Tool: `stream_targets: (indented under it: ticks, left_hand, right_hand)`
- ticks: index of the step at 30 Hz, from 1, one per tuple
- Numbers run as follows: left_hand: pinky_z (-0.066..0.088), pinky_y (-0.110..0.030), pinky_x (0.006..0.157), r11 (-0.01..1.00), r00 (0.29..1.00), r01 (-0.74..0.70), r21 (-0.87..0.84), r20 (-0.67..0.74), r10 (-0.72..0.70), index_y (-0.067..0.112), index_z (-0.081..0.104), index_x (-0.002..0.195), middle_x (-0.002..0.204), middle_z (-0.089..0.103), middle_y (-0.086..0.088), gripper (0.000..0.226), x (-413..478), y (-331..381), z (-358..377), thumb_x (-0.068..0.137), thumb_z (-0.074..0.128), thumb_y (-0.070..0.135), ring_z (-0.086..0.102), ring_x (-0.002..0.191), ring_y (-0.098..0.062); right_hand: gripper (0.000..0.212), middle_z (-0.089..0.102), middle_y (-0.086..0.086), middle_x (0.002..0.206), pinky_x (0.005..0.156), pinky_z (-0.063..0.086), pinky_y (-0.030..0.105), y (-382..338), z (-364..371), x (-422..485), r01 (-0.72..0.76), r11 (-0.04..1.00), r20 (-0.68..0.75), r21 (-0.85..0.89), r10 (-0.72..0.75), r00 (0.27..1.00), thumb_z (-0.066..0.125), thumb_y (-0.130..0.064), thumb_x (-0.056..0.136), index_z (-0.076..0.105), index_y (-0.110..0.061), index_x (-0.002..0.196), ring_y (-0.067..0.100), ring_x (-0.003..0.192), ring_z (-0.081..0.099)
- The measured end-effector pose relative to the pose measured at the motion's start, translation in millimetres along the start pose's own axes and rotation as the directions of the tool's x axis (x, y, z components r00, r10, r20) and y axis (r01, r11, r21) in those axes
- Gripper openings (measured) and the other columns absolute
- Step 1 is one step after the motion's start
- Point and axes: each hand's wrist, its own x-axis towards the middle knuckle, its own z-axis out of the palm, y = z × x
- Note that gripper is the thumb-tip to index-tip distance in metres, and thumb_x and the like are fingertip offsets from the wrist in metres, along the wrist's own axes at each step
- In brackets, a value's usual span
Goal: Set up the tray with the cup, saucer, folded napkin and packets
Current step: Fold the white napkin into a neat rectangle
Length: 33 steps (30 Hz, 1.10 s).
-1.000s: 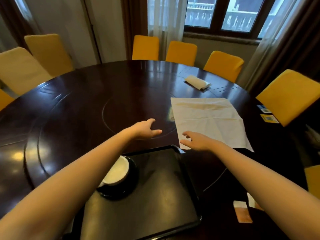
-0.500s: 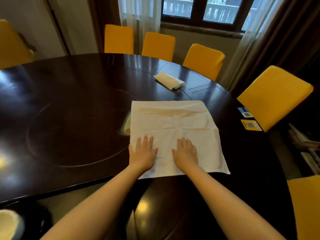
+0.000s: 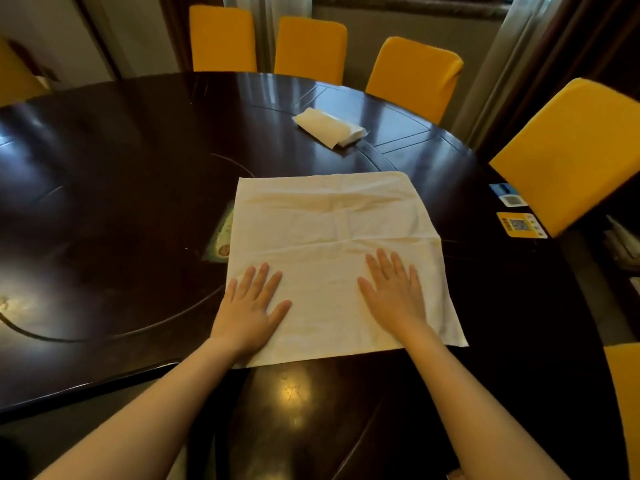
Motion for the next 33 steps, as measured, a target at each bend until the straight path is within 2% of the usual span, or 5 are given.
stream_targets:
  ticks: [9,16,21,24,33]
  left_hand:
    - [0.012,-0.040,0.117,0.898,0.915,-0.404,0.174,0.084,0.396,0.023,0.014,0.148,0.158,0.011,-0.012,0.055,-23.4,45.4,-24.2,0.097,0.035,0.028,0.011,0.145,-0.028]
    - [0.024,-0.045,0.114,0.864,0.913,-0.407,0.296,0.149,0.379,0.009,0.030,0.141,0.154,0.023,-0.015,0.063,-44.3,58.2,-30.7,0.094,0.027,0.051,0.020,0.142,-0.030]
    - [0.059,-0.037,0.077,0.773,0.879,-0.459,0.437,0.100,0.466,0.002,0.060,0.114,0.121,0.063,-0.020,0.033,-57.2,62.5,-32.9,0.082,0.060,0.009,0.062,0.110,-0.033]
    - [0.054,-0.030,0.060,0.852,0.926,-0.357,0.382,0.027,0.376,0.009,0.058,0.103,0.098,0.066,-0.007,0.022,-55.5,61.0,-41.6,0.082,0.061,0.014,0.066,0.086,-0.025]
    - [0.026,-0.025,0.052,0.978,0.985,-0.164,0.132,-0.035,0.170,0.022,0.040,0.075,0.072,0.049,0.005,0.014,-78.8,25.3,-77.7,0.082,0.050,0.015,0.050,0.066,-0.017]
  right_hand:
    - [0.059,0.004,0.002,0.160,0.118,-0.003,0.039,22.5,-24.3,-29.8,0.149,0.987,0.105,0.060,-0.155,0.982,0.030,-0.044,0.097,0.014,-0.019,0.149,0.017,0.147,-0.001]
    - [0.057,0.026,0.002,0.155,0.113,0.028,0.035,14.0,-42.8,-89.2,0.456,0.887,0.176,-0.075,-0.438,0.881,0.044,-0.040,0.093,0.032,-0.016,0.144,0.019,0.143,0.022]
    - [0.036,0.050,0.018,0.136,0.094,0.048,0.041,-1.4,-47.1,-87.6,0.477,0.850,0.165,-0.225,-0.449,0.878,0.045,-0.002,0.090,0.050,-0.002,0.126,0.031,0.125,0.048]
    - [0.009,0.066,0.015,0.085,0.061,0.050,0.038,-7.9,-52.0,-84.7,0.341,0.936,-0.076,-0.090,-0.348,0.934,0.057,0.000,0.082,0.062,-0.002,0.089,0.032,0.077,0.063]
    - [0.033,0.058,0.004,0.057,0.041,0.040,0.028,-8.5,-62.5,-115.0,0.283,0.936,-0.237,-0.210,-0.330,0.914,0.081,0.002,0.046,0.061,-0.010,0.069,0.022,0.047,0.055]
